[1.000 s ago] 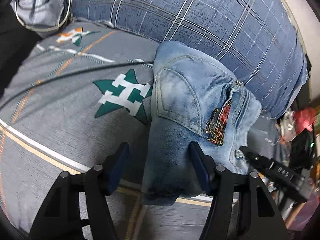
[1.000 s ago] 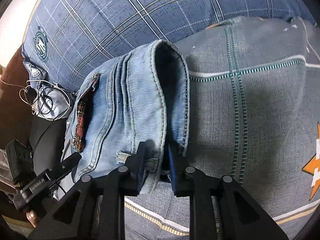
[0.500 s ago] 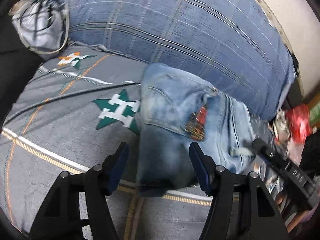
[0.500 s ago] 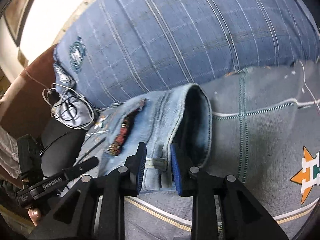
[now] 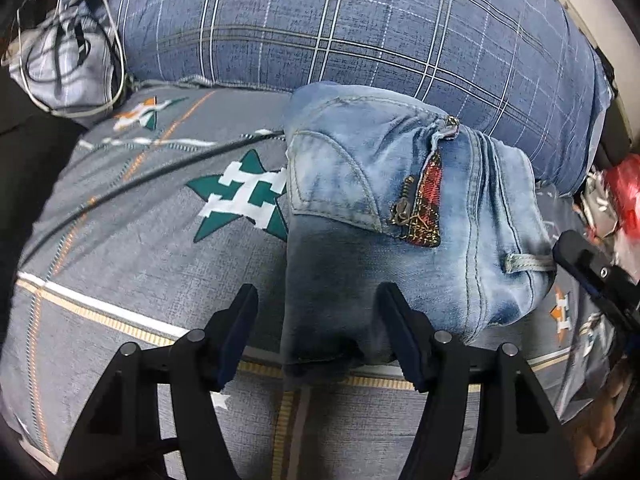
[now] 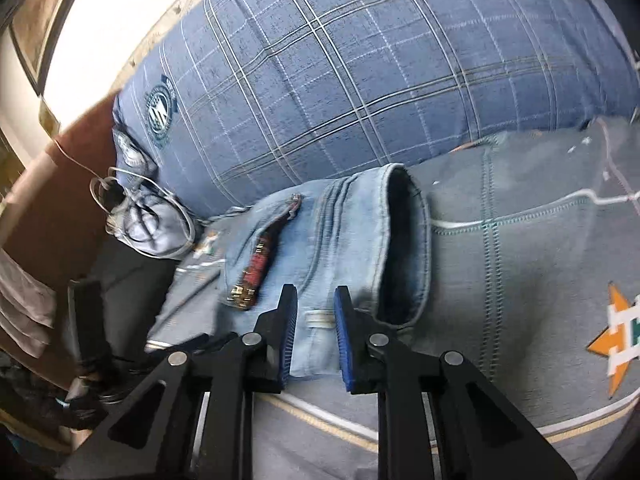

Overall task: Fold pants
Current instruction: 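Lay the folded bundle on the sheet and open both grippers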

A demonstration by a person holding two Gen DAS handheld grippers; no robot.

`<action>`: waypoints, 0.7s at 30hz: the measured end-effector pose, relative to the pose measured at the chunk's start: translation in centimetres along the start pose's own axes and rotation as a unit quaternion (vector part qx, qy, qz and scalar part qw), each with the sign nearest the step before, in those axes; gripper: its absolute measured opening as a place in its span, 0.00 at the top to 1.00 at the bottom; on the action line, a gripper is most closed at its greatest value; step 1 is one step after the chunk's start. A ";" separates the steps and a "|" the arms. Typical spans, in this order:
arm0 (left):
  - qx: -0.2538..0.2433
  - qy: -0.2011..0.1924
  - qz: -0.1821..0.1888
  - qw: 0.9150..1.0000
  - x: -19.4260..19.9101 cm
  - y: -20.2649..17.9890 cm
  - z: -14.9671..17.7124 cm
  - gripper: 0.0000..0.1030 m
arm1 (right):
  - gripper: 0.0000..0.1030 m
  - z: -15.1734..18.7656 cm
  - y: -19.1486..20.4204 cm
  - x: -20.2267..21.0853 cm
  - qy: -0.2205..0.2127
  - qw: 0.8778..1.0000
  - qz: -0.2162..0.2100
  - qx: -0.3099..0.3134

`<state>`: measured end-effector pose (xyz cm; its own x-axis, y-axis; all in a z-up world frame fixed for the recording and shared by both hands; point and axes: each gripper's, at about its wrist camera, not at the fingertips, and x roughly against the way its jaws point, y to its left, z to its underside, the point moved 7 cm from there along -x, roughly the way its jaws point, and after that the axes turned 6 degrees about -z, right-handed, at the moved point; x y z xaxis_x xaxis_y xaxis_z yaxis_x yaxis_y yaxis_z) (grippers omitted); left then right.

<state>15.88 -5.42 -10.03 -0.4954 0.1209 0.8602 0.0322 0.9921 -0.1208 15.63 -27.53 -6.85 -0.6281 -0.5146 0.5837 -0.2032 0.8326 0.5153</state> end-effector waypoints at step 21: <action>0.014 -0.109 -0.035 0.993 5.6 1.3 1.8 0.25 | 0.32 4.7 -0.4 0.8 0.039 0.999 -0.020 -0.007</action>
<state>11.60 -3.47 -6.27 -0.6721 0.0389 0.7394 -0.0320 0.9962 -0.0815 11.67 -27.36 -9.53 -0.5589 -0.5617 0.6100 -0.2162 0.8089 0.5468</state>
